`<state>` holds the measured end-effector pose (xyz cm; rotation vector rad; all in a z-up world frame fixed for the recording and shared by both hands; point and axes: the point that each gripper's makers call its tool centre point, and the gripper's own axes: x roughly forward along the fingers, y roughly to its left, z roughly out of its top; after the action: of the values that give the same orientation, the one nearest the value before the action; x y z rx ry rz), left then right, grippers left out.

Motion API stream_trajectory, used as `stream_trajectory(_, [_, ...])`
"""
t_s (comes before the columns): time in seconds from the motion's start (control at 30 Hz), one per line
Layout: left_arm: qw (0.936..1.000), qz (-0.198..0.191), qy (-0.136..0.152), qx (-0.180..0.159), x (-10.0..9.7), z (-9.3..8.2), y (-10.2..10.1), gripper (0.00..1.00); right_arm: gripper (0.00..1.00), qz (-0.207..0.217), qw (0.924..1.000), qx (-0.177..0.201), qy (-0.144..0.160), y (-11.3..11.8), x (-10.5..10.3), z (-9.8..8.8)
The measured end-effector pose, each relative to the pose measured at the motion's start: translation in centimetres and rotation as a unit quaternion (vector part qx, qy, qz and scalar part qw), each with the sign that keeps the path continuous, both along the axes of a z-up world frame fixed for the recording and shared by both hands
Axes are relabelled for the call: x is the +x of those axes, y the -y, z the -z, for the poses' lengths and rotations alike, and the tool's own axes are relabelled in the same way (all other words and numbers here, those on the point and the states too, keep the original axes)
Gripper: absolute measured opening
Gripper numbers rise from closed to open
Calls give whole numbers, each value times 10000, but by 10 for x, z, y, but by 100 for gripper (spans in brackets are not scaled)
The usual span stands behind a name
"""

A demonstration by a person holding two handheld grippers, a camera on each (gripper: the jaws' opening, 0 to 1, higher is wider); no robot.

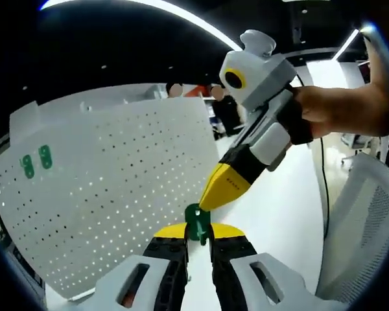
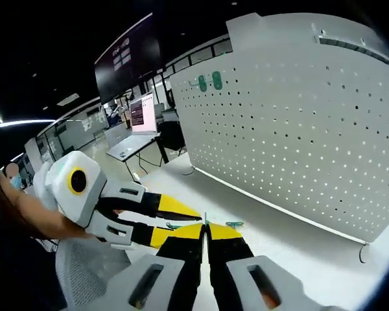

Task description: Insert the hook assembly into the mounting plate slot until the hook locks in place.

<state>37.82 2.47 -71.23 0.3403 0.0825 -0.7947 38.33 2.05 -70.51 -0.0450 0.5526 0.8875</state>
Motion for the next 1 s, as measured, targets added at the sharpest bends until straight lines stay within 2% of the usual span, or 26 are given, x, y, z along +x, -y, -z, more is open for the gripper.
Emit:
stream_trajectory(0.43, [10000,11,64,32,0,0,1,4,0,17,9999,61,-82,-2,-1,1])
stream_trajectory(1.0, [9998,3,-170,-106,3,3,3,3,1,152,9991,235,-317,3,3,5])
